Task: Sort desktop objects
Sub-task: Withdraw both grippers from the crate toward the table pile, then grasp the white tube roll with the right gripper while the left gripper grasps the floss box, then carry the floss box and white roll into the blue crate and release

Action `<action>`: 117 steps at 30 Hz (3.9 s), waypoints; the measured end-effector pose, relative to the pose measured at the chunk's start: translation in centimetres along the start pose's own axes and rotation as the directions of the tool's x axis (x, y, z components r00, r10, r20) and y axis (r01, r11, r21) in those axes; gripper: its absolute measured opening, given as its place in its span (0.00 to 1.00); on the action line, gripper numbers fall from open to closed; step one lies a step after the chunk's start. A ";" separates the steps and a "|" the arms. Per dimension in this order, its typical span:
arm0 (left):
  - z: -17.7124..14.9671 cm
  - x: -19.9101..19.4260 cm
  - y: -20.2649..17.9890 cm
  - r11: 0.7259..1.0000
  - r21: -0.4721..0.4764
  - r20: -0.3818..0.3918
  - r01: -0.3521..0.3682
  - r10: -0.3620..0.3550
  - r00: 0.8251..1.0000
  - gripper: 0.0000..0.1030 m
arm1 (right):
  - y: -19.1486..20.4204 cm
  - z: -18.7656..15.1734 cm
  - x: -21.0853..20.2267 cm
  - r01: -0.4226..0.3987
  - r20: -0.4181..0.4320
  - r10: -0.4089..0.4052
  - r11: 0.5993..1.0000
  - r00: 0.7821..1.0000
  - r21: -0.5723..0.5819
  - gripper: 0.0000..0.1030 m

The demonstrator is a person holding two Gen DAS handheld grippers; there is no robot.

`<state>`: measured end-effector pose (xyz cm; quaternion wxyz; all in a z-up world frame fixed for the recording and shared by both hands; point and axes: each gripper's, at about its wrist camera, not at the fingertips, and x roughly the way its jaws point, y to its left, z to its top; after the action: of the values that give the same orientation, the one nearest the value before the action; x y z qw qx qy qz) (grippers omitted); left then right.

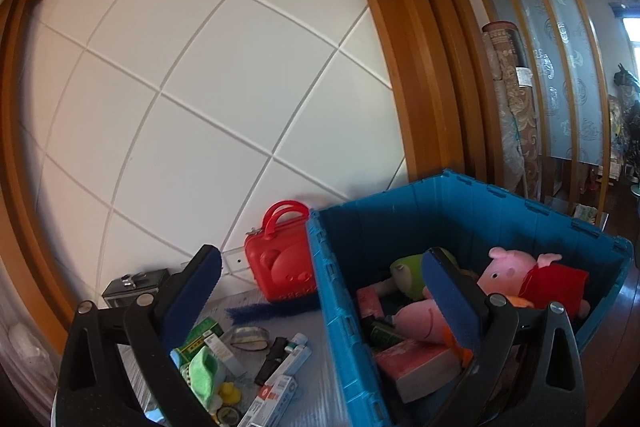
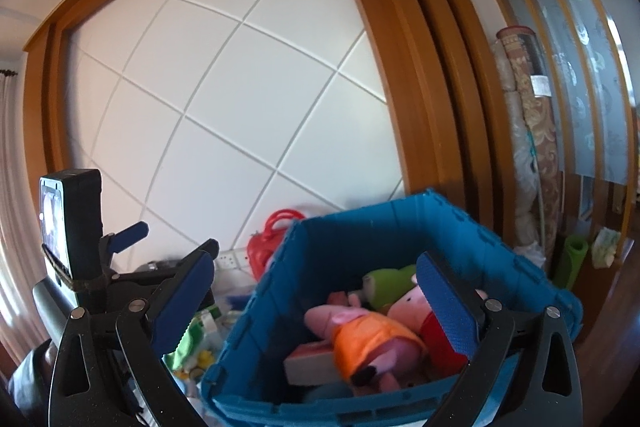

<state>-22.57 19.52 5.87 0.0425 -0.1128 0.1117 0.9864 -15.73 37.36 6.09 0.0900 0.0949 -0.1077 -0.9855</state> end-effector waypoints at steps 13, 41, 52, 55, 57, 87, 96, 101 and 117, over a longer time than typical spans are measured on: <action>-7.3 -2.0 15.3 0.993 -0.049 -0.023 -0.111 0.110 0.994 0.99 | 8.9 -3.0 3.2 -0.073 -0.061 0.072 0.997 0.996 -0.021 1.00; -30.7 1.6 31.8 0.986 -0.089 -0.415 -0.145 0.096 0.905 0.99 | 26.3 -38.5 26.7 -0.304 -0.865 0.126 0.952 0.485 -0.032 0.59; -37.8 2.9 24.9 0.960 -0.232 -0.602 -0.156 -0.016 0.798 0.99 | 24.1 -36.4 27.0 -0.381 -0.866 0.133 0.922 0.481 -0.070 0.44; -39.0 3.6 22.5 0.950 -0.260 -0.630 -0.174 -0.031 0.776 0.99 | 21.9 -32.4 25.7 -0.395 -0.840 0.169 0.917 0.515 -0.057 0.44; -39.6 4.2 21.0 0.932 -0.313 -0.635 -0.181 -0.064 0.770 0.99 | 20.9 -30.1 24.7 -0.417 -0.828 0.169 0.905 0.534 -0.084 0.44; -26.9 1.1 21.1 0.998 -0.028 -0.350 0.048 -0.054 0.935 0.59 | 22.2 -22.7 16.6 -0.326 -0.637 0.202 0.942 0.744 -0.082 0.44; -15.4 -2.6 18.6 0.973 0.033 -0.068 0.230 -0.228 0.971 0.59 | 22.7 -12.8 8.0 -0.135 -0.352 0.075 0.980 0.933 -0.149 0.44; -10.2 -2.9 13.4 0.953 0.047 -0.001 0.300 -0.300 0.954 0.59 | 19.7 -8.5 4.1 -0.024 -0.212 -0.009 0.988 0.977 -0.151 0.44; -0.1 0.7 -3.4 0.959 0.037 0.013 0.281 -0.282 0.959 0.59 | -1.4 0.7 4.0 0.114 -0.126 -0.120 0.992 0.985 -0.053 0.44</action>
<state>-22.87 22.79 4.90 0.1852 -0.1180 0.1115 0.9692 -19.97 38.04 5.80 0.0411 0.1627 -0.0734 -0.9831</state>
